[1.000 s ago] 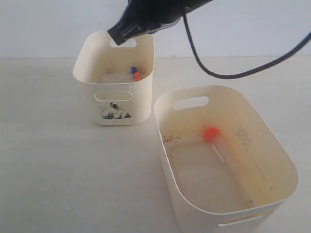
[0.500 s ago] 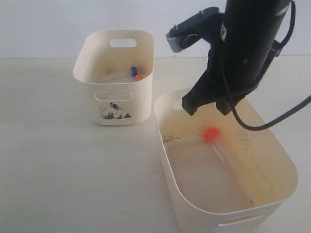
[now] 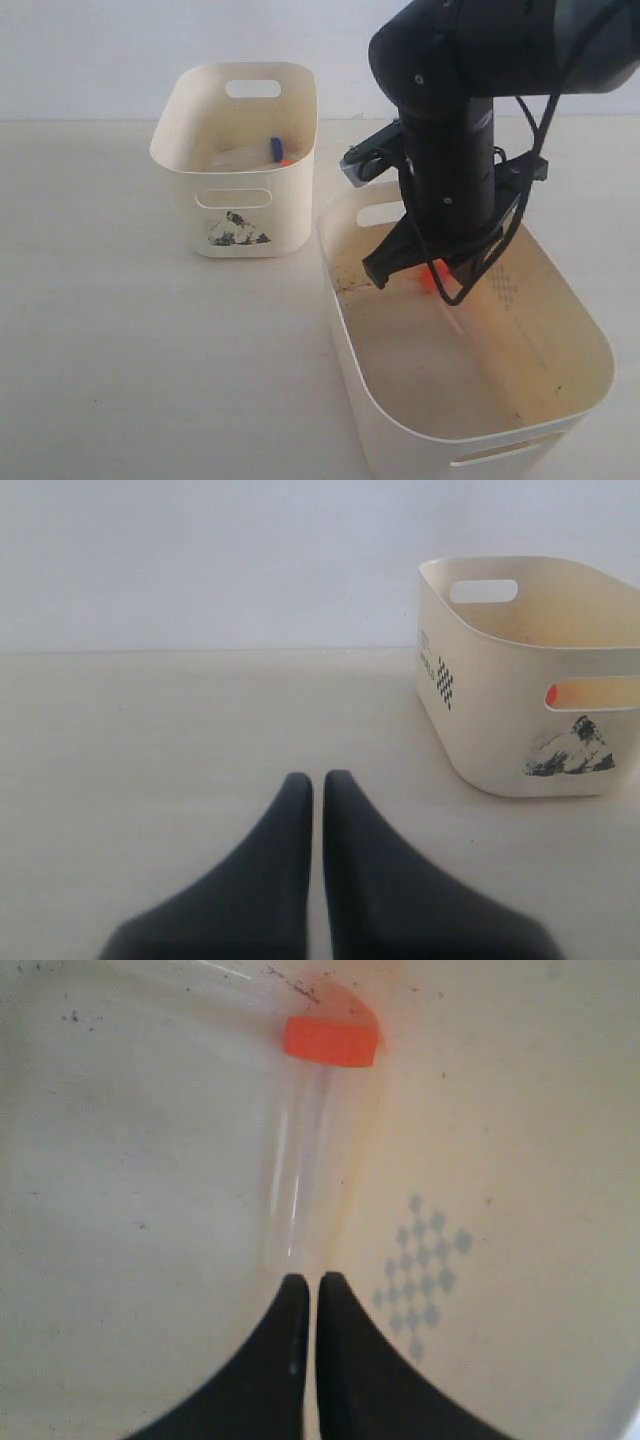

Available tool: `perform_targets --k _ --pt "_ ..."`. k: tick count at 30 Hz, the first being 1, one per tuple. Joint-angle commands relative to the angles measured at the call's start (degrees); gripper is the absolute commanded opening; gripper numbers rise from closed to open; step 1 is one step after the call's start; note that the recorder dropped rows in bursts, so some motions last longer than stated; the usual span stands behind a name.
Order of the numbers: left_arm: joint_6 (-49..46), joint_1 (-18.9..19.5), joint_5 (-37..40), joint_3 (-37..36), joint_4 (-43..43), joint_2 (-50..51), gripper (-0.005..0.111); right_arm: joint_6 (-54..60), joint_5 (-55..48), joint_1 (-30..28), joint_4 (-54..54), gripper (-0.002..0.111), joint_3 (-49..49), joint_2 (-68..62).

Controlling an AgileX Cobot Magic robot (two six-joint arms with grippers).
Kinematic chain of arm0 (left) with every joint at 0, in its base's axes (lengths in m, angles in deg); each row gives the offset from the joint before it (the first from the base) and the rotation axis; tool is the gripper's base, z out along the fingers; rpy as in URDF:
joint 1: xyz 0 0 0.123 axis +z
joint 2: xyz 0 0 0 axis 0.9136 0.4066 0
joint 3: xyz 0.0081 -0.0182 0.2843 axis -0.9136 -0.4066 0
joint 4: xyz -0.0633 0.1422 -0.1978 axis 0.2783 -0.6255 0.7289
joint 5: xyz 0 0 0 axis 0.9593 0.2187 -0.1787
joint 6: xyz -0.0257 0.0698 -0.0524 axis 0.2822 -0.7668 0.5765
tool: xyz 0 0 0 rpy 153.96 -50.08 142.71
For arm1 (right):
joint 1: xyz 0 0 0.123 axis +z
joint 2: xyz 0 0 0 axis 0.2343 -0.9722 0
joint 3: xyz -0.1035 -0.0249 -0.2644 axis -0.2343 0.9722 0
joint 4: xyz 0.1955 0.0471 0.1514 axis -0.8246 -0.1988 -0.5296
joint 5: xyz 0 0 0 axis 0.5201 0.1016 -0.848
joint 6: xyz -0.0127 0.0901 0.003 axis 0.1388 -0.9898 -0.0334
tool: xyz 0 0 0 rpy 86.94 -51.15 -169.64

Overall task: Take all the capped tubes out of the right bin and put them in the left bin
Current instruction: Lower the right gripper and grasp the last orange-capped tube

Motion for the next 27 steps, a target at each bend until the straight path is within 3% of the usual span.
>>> perform_targets --k 1,27 --pt "0.5 0.1 -0.1 0.2 -0.1 -0.2 0.004 -2.1 -0.1 0.1 0.8 0.003 0.1 -1.1" --pt "0.5 0.1 -0.1 0.2 -0.1 -0.2 0.004 -6.9 -0.1 3.5 1.8 0.0 0.1 -7.3"
